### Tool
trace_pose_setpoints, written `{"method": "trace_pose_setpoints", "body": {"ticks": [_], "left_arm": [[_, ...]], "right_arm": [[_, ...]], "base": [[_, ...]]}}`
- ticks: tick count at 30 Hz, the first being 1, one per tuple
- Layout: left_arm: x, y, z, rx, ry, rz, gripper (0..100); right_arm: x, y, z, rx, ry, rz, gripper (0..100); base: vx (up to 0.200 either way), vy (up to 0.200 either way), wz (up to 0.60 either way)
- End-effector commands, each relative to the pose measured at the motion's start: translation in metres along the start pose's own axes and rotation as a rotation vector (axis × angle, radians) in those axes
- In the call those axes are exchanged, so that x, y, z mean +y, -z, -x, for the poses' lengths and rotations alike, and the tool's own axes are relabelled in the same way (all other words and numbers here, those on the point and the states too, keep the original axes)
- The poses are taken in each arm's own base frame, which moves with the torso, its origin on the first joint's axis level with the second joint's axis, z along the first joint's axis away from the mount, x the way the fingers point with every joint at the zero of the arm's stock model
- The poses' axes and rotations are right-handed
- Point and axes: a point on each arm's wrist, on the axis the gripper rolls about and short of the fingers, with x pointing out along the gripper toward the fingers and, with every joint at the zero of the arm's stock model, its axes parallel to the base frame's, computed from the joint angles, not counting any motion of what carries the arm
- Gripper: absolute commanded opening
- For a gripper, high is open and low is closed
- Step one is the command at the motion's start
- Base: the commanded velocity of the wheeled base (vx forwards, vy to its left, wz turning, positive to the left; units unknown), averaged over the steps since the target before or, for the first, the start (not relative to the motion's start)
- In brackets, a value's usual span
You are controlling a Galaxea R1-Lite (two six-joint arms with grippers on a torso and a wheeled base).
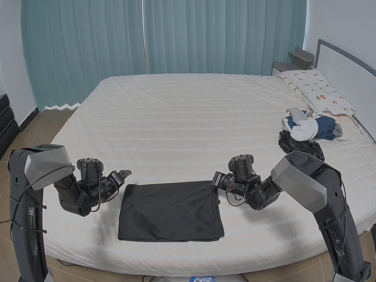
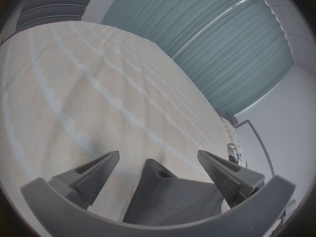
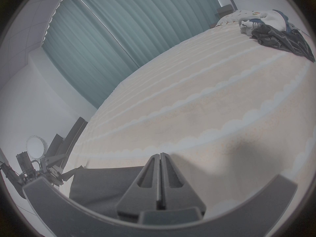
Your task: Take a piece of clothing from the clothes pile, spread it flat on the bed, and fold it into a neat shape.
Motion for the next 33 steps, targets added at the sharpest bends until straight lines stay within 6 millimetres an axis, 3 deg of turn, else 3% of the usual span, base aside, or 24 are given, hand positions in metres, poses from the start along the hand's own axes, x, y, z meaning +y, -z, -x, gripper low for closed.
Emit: {"method": "trace_pose_setpoints", "body": {"ticks": [1, 17, 18, 21, 27, 28, 30, 33], "left_arm": [[0.000, 0.000, 0.000, 0.001, 0.000, 0.000, 100], [0.001, 0.000, 0.000, 0.000, -0.001, 0.001, 100], [0.001, 0.000, 0.000, 0.000, -0.001, 0.003, 100], [0.000, 0.000, 0.000, -0.001, 0.000, 0.004, 100], [0.001, 0.000, 0.005, 0.007, -0.005, 0.021, 100], [0.001, -0.001, 0.007, 0.010, -0.002, 0.024, 100], [0.003, 0.001, 0.012, 0.013, -0.015, 0.020, 100], [-0.001, -0.016, 0.034, -0.048, -0.002, 0.011, 100]], "right_arm": [[-0.002, 0.000, -0.001, -0.001, 0.004, -0.002, 0], [-0.006, 0.001, -0.001, 0.010, 0.017, -0.004, 0], [-0.006, 0.002, 0.000, 0.008, 0.015, -0.004, 100], [-0.005, 0.002, -0.001, -0.003, 0.020, -0.002, 100], [-0.017, -0.017, 0.011, -0.067, 0.092, -0.021, 100], [-0.036, -0.038, 0.036, -0.076, 0.141, -0.060, 100], [-0.047, -0.054, 0.058, -0.102, 0.170, -0.099, 100], [-0.061, -0.075, 0.105, -0.166, 0.191, -0.144, 100]], "base": [[0.000, 0.000, 0.00], [0.000, 0.000, 0.00], [0.000, 0.000, 0.00], [0.000, 0.000, 0.00], [0.000, 0.000, 0.00], [0.000, 0.000, 0.00], [0.000, 0.000, 0.00], [0.000, 0.000, 0.00]]}}
